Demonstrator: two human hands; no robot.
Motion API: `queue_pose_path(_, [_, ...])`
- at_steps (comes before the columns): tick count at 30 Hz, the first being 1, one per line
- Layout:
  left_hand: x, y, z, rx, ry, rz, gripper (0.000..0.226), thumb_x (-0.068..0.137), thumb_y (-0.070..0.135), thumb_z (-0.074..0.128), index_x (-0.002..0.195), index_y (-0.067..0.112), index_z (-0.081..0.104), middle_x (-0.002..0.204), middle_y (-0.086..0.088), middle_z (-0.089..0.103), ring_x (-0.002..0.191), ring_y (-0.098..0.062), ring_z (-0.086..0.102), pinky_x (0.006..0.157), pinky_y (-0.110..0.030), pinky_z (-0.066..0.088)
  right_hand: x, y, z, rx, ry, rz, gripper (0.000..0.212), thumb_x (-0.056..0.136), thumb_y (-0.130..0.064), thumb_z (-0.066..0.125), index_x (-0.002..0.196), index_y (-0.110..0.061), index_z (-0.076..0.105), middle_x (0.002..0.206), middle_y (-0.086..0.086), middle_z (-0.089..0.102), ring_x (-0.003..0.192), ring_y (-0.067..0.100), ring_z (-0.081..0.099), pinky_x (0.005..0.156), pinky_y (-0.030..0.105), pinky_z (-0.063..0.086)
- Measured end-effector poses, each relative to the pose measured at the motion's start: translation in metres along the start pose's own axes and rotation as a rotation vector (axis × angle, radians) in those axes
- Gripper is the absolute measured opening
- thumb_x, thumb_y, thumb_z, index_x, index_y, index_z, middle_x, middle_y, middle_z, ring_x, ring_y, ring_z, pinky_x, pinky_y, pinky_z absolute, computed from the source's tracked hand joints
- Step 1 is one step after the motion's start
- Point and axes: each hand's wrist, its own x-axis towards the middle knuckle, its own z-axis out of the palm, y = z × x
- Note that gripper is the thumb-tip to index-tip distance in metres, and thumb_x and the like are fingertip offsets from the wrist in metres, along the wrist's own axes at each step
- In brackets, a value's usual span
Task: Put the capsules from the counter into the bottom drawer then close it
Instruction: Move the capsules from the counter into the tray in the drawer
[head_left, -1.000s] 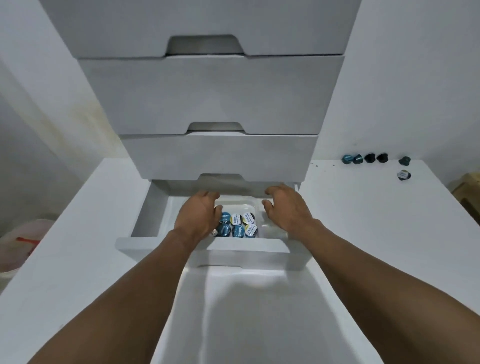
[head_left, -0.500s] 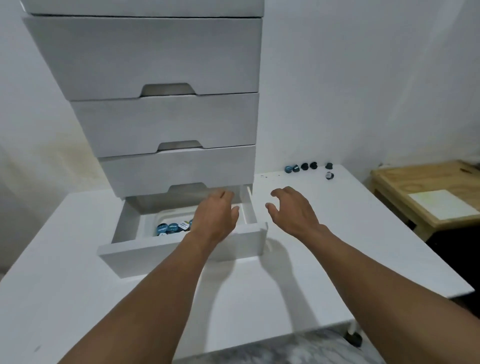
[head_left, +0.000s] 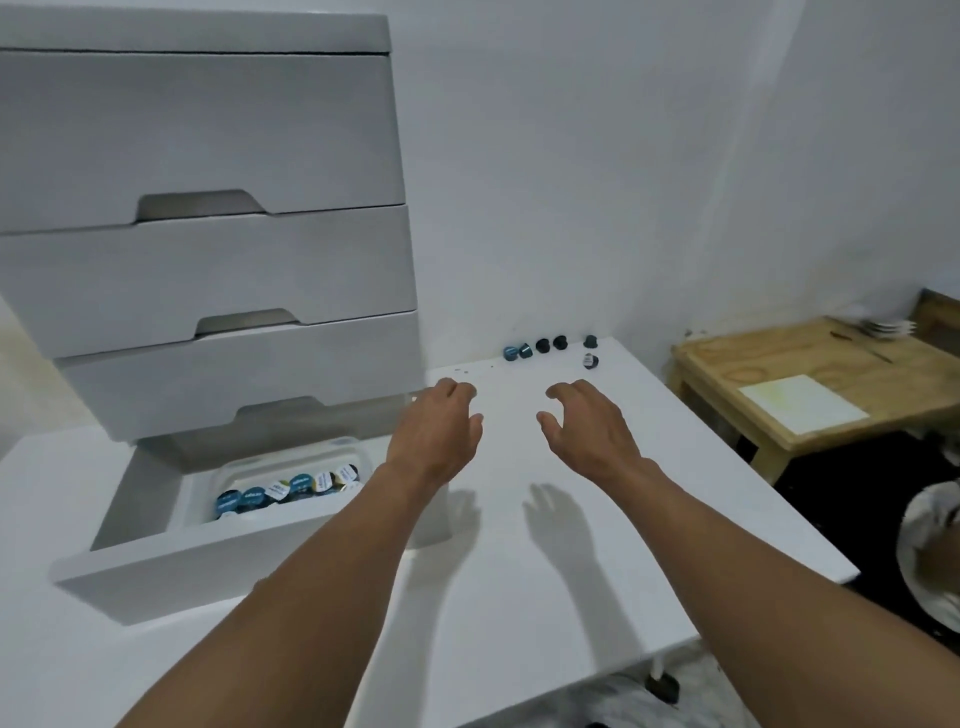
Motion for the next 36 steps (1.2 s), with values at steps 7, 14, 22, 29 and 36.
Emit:
queue_pose_path(7, [0.087,0.034,0.068,0.020,-0.019,-0.089,0.037,0.094,0.027,0.048,0.128,0.013,0.051,0.128,-0.005,0.054,0.111,-0.026,0.055,0.087,-0.037,0.047,0.090,0.088,0.003,-0.002,-0.053,-0.034,0.041,0.095,-0.028,0.050,0.132,-0.012,0.049,0.130,0.008,0.052,0.119,0.026,0.051,0.094,0.033,0.040])
queue_pose_path(14, [0.181,0.080,0.137,-0.016,-0.066,-0.175,0.036,0.094,0.027,0.049,0.128,0.013,0.051,0.127,-0.004,0.054,0.107,-0.024,0.056,0.088,-0.035,0.046,0.186,0.185,-0.001,0.003,-0.130,-0.025,0.039,0.095,-0.026,0.050,0.131,-0.012,0.050,0.126,0.007,0.053,0.114,0.026,0.053,0.091,0.032,0.040])
queue_pose_path(22, [0.263,0.100,0.202,-0.023,-0.169,-0.149,0.039,0.094,0.028,0.050,0.130,0.014,0.050,0.129,-0.005,0.053,0.109,-0.026,0.056,0.089,-0.036,0.046,0.254,0.266,0.011,-0.025,-0.147,0.050,0.035,0.095,-0.025,0.047,0.128,-0.014,0.052,0.124,0.007,0.054,0.114,0.025,0.053,0.092,0.030,0.037])
queue_pose_path(29, [0.325,0.103,0.246,-0.032,-0.227,-0.060,0.040,0.092,0.029,0.054,0.128,0.014,0.050,0.127,-0.006,0.053,0.106,-0.027,0.057,0.086,-0.037,0.047,0.295,0.301,0.027,-0.051,-0.147,0.083,0.035,0.094,-0.023,0.050,0.128,-0.013,0.053,0.123,0.009,0.055,0.112,0.027,0.055,0.093,0.031,0.038])
queue_pose_path(36, [0.371,0.098,0.298,-0.022,-0.250,-0.091,0.037,0.090,0.027,0.055,0.124,0.015,0.053,0.122,-0.006,0.057,0.103,-0.028,0.058,0.083,-0.037,0.048,0.352,0.332,0.064,-0.022,-0.114,0.012,0.026,0.086,-0.010,0.058,0.111,-0.003,0.064,0.102,0.016,0.063,0.092,0.035,0.060,0.078,0.034,0.044])
